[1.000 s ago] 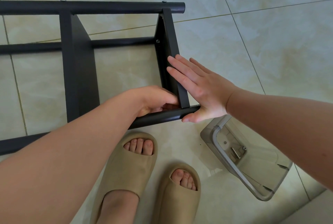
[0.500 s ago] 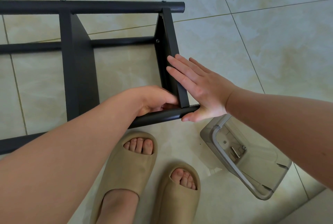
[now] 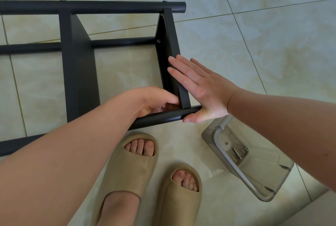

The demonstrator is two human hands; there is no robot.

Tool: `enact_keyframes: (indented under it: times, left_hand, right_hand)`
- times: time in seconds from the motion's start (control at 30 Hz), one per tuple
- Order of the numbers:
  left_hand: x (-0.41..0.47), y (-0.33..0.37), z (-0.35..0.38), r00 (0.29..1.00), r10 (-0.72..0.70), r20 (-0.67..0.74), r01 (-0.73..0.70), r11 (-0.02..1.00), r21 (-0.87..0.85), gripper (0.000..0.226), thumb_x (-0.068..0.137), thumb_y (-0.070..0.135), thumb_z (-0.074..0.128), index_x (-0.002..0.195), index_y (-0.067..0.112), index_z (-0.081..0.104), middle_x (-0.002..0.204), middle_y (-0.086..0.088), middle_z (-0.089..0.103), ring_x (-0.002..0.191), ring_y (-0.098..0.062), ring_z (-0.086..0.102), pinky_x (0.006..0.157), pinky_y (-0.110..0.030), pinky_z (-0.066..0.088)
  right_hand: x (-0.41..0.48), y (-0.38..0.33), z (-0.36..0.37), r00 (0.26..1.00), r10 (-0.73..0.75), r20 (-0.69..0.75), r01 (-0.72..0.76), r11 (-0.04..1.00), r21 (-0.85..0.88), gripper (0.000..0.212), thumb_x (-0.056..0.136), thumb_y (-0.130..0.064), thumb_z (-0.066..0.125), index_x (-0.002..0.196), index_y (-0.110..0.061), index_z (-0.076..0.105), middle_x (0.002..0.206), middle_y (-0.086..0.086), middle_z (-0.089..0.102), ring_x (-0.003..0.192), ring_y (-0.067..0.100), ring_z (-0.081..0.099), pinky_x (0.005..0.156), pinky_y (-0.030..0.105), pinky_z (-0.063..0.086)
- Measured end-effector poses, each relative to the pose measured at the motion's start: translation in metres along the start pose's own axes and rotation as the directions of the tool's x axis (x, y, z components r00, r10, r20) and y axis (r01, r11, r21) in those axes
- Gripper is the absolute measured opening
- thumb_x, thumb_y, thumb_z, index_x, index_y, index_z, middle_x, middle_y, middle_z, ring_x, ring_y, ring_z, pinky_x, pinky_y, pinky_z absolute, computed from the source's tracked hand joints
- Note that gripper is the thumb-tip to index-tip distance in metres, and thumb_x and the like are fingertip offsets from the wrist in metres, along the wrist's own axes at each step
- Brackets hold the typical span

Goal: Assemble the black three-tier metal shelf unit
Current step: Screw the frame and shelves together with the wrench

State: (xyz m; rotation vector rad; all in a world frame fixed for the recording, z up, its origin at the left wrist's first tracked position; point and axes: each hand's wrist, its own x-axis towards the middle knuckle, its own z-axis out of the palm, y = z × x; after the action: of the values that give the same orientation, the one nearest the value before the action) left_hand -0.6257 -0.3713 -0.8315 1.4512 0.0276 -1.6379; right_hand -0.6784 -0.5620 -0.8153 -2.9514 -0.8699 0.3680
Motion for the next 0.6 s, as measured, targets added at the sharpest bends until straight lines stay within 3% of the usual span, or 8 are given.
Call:
enact_keyframes:
  times: [0.17,0.3,0.43,0.6]
  left_hand:
    - [0.0022,-0.0016,0.0,0.993,0.081,-0.081,-0.082,0.997,-0.011,0.017,0.09,-0.003,0.057,0.081,0.006,0.068,0.071,-0.012,0.07,0.067,-0.022,0.068,0.073,-0.033,0.056]
    - [-0.0008,0.0012,-0.0001,0.992,0.098,-0.083,-0.095,0.995,0.039,0.022,0.091,-0.006,0.054,0.076,0.007,0.064,0.054,-0.005,0.062,0.048,-0.014,0.063,0.048,-0.02,0.05]
    - [-0.0007,0.0011,0.0003,0.99,0.13,-0.053,-0.128,0.991,0.028,0.015,0.092,-0.006,0.055,0.095,0.002,0.067,0.064,-0.008,0.063,0.053,-0.014,0.063,0.051,-0.021,0.051]
    - [-0.0005,0.0016,0.0012,0.984,0.168,-0.05,-0.166,0.985,0.052,0.02,0.092,-0.01,0.051,0.107,-0.006,0.063,0.059,-0.004,0.061,0.049,-0.01,0.06,0.048,-0.018,0.048]
  right_hand:
    - [0.0001,0.0001,0.0003,1.0,-0.004,-0.011,0.004,1.0,0.0,0.122,0.075,-0.083,0.049,0.16,-0.004,0.01,0.169,0.016,0.002,0.156,0.032,0.001,0.125,0.055,0.013]
    - [0.0001,0.0002,0.001,1.0,-0.008,-0.013,0.008,1.0,-0.002,0.122,0.076,-0.083,0.049,0.16,-0.003,0.01,0.168,0.016,0.003,0.156,0.033,0.001,0.124,0.056,0.015]
    - [0.0004,0.0002,0.0005,1.0,-0.006,-0.009,0.006,1.0,-0.001,0.122,0.076,-0.083,0.05,0.16,-0.003,0.011,0.168,0.017,0.003,0.156,0.034,0.001,0.124,0.056,0.015]
    - [-0.0001,0.0004,0.0009,1.0,-0.009,-0.013,0.009,1.0,-0.006,0.122,0.076,-0.083,0.049,0.159,-0.003,0.011,0.168,0.017,0.003,0.156,0.034,0.002,0.124,0.057,0.016]
